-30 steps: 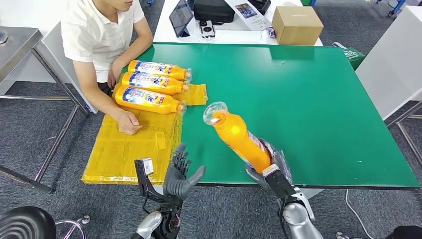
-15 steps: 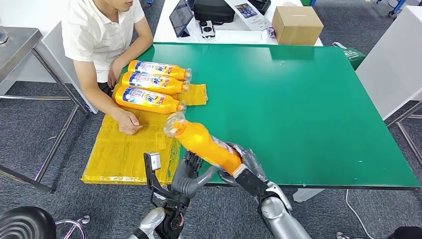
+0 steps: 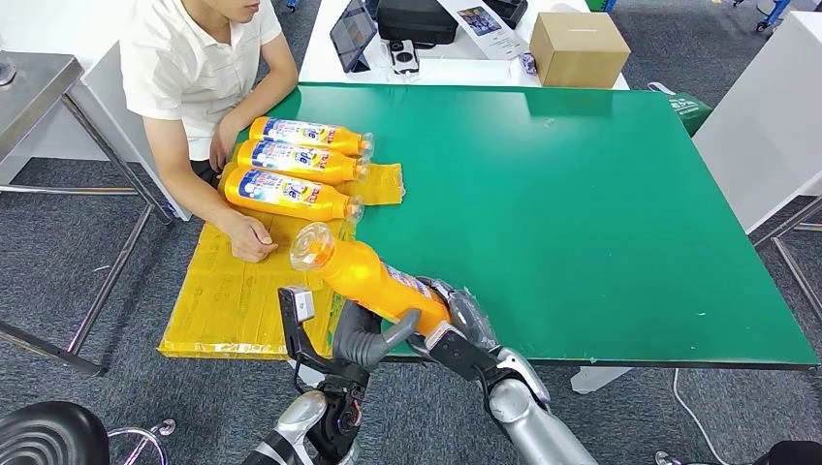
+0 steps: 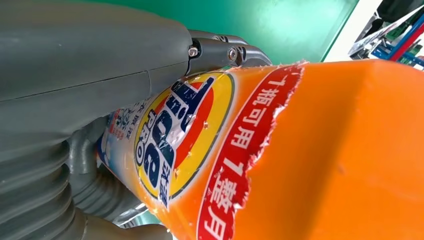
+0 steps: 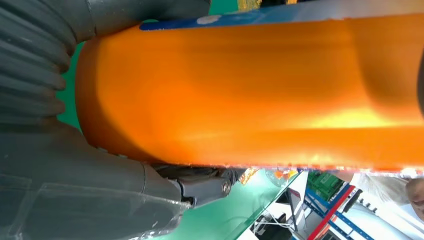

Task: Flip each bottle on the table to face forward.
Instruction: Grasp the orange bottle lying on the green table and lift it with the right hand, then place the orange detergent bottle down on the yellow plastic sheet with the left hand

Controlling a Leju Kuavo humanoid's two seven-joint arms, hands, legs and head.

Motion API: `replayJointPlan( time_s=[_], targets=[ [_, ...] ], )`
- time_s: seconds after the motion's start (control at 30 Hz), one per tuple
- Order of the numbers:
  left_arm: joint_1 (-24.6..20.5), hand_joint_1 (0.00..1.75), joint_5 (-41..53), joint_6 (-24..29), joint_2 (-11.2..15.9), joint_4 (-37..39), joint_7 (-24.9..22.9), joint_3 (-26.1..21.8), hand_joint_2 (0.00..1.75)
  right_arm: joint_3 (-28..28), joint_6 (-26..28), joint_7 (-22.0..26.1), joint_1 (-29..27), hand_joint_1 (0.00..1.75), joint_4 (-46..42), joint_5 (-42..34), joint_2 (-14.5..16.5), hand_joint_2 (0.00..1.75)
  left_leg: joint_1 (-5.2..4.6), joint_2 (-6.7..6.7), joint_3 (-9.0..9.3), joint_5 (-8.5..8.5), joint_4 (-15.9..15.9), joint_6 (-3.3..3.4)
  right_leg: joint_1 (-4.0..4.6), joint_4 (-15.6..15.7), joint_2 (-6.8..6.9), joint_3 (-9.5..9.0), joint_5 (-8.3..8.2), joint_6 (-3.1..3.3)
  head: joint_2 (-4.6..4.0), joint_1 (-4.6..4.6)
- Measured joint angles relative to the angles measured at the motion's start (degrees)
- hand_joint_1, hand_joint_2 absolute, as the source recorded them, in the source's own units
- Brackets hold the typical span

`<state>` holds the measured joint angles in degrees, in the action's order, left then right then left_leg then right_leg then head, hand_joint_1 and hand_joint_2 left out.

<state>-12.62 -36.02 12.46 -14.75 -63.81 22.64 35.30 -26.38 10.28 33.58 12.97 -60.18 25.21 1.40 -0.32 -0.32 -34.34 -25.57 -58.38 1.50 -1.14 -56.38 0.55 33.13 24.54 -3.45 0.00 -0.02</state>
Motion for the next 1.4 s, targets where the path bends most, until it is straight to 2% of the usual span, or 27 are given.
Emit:
replayJointPlan(
  time_s=[0.3, 0.33, 0.37, 0.43, 0.47, 0.5, 0.57, 0.73, 1.0, 1.4],
  targets=[
    [-0.2, 0.00, 0.6, 0.7, -0.1, 0.6, 0.6, -0.3, 1.75, -0.9, 0.2, -0.1, 0.3, 1.75, 0.5, 0.3, 0.0, 1.75, 0.00, 0.00, 0.00, 0.00, 0.0, 0.00, 0.00, 0.0, 0.00, 0.01, 0.00, 0.00, 0.00, -0.01],
    [-0.2, 0.33, 0.7, 1.0, -0.2, 0.6, 0.9, -0.3, 1.75, -1.0, 0.2, -0.1, 0.3, 1.75, 0.6, 0.4, 0.0, 1.75, 0.00, 0.00, 0.00, 0.00, 0.0, 0.00, 0.00, 0.0, 0.00, 0.01, 0.00, 0.00, 0.00, -0.01],
    [-0.2, 0.77, 0.6, 1.3, -0.2, 0.6, 1.1, -0.4, 1.75, -1.2, 0.2, -0.1, 0.3, 1.75, 0.6, 0.5, 0.0, 1.75, 0.00, 0.00, 0.00, 0.00, 0.0, 0.00, 0.00, 0.0, 0.00, 0.01, 0.00, 0.00, 0.00, -0.01],
    [-0.2, 1.64, -0.5, 1.6, -0.5, 0.5, 1.1, -0.8, 1.75, -1.7, -0.3, -0.1, 0.2, 1.61, 0.7, 0.1, 0.0, 1.75, 0.00, 0.00, 0.00, 0.00, 0.0, 0.00, 0.00, 0.0, 0.00, 0.01, 0.00, 0.00, 0.00, -0.02],
    [-0.1, 1.75, -1.3, 1.6, -0.7, 0.4, 0.8, -1.2, 1.75, -1.9, -0.8, -0.1, 0.2, 1.21, 0.8, -0.3, 0.0, 1.75, 0.00, 0.00, 0.00, 0.00, 0.0, 0.00, 0.00, 0.0, 0.00, 0.00, 0.00, 0.00, 0.00, -0.01],
    [0.0, 1.75, -2.4, 1.5, -0.9, 0.1, 0.5, -1.5, 1.75, -2.1, -1.4, -0.1, 0.1, 0.77, 0.9, -0.7, 0.0, 1.75, 0.00, 0.01, 0.00, 0.00, 0.0, 0.00, 0.00, 0.0, 0.00, 0.01, 0.00, 0.00, 0.00, -0.01],
    [0.5, 1.75, -4.4, 1.2, -1.0, -0.6, 0.1, -2.1, 1.75, -2.5, -2.7, -0.1, 0.1, 0.03, 1.3, -1.4, -0.1, 1.75, 0.00, 0.03, 0.00, 0.00, 0.0, 0.00, 0.00, 0.0, -0.02, 0.01, 0.00, 0.00, 0.00, -0.01],
    [1.4, 1.75, -7.3, 1.0, -1.0, -2.9, 0.4, -4.2, 1.75, -3.7, -4.9, 0.7, -0.5, 0.00, 2.1, -1.9, -0.7, 1.75, 0.00, 0.01, 0.00, 0.00, 0.0, 0.00, 0.00, 0.0, 0.00, 0.03, 0.00, 0.00, 0.00, -0.02],
    [2.5, 1.75, -14.5, -1.0, -1.0, -7.4, -1.9, -8.9, 1.75, -4.1, -2.6, 1.7, -3.6, 0.00, 2.2, -2.5, -0.9, 1.75, 0.00, 0.04, -0.01, 0.00, 0.0, 0.00, 0.00, 0.0, -0.03, 0.03, 0.00, 0.00, 0.00, -0.01],
    [3.1, 1.75, -15.0, -1.3, -1.0, -10.0, -2.2, -11.2, 1.75, -4.2, -1.9, 1.9, -6.0, 0.00, 2.2, -2.7, -0.9, 1.75, 0.00, 0.04, -0.01, 0.00, 0.0, 0.00, 0.00, 0.0, -0.03, 0.03, 0.00, 0.00, 0.00, -0.01]
  ],
)
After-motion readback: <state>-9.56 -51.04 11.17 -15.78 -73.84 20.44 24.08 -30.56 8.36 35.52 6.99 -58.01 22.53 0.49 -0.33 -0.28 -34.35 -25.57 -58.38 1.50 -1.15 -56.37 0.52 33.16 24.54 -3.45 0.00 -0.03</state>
